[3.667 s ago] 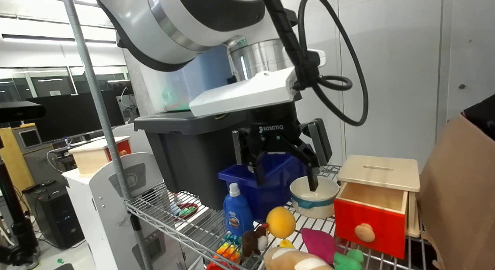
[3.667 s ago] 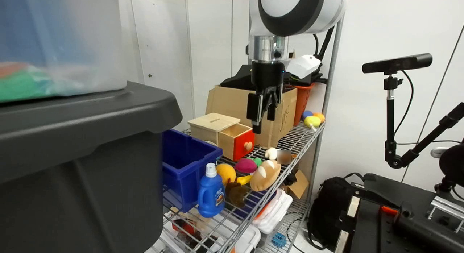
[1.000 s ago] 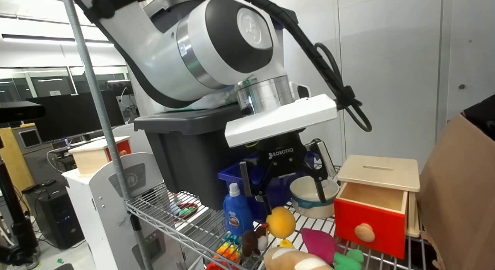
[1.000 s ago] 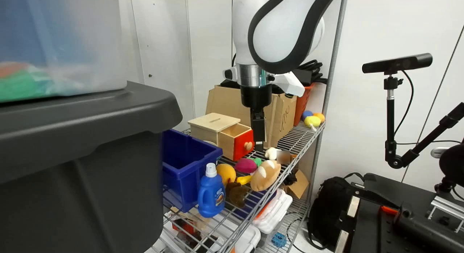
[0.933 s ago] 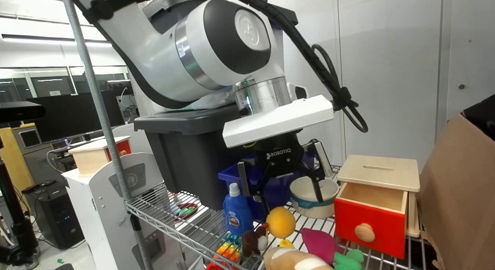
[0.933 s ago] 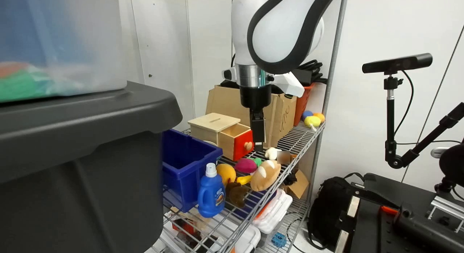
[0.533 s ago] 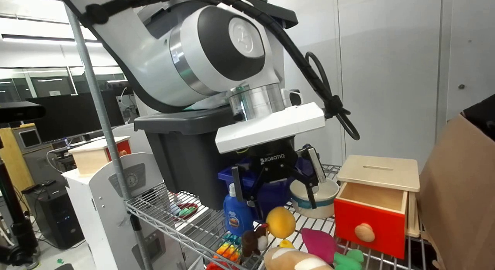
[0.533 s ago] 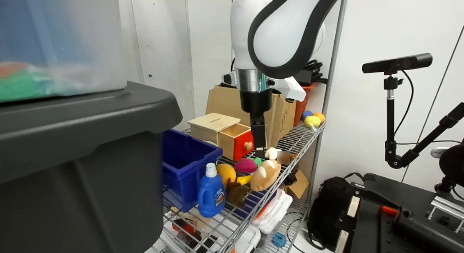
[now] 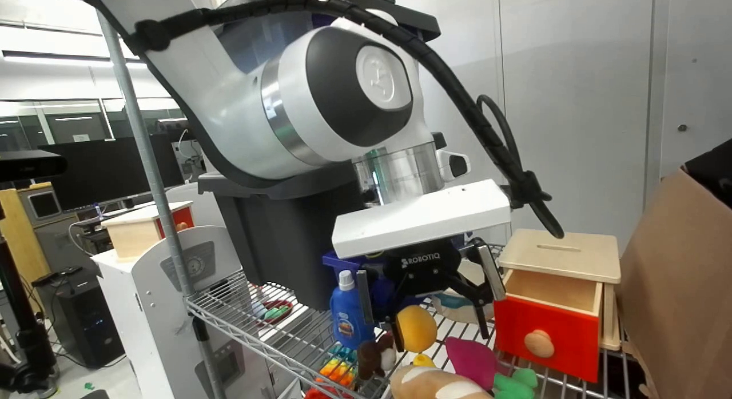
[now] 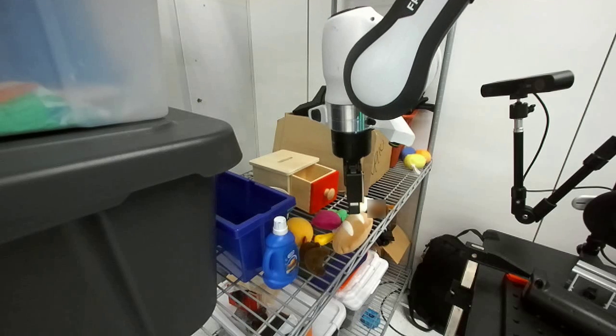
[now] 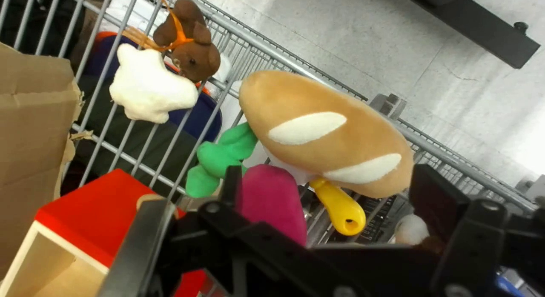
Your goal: Put the brown plush toy in the blue storage container
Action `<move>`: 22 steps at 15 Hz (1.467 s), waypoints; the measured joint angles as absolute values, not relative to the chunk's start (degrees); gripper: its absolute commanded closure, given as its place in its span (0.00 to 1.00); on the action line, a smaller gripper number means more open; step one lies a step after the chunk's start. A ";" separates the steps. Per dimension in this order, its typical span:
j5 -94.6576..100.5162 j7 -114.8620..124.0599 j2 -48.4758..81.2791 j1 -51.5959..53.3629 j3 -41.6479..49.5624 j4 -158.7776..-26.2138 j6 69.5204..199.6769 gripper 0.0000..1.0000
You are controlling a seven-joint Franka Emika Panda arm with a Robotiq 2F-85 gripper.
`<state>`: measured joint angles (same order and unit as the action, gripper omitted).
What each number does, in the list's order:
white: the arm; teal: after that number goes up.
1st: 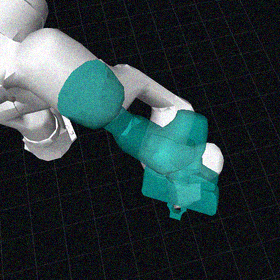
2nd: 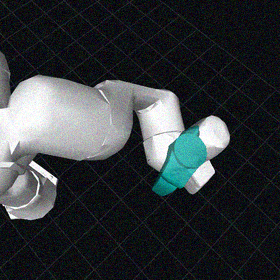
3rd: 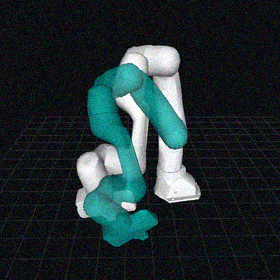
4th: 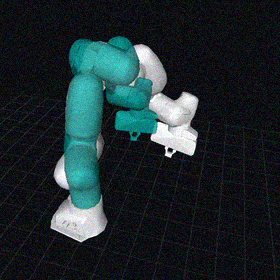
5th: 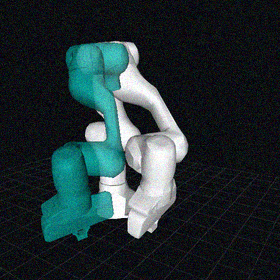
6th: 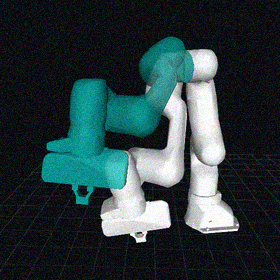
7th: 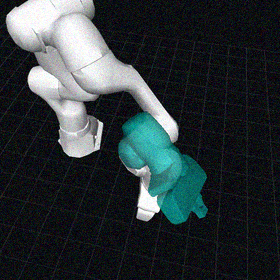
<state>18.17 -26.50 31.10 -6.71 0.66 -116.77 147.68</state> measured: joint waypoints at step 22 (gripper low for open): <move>13.98 -31.87 37.38 -9.31 -2.76 -111.95 148.09 0.00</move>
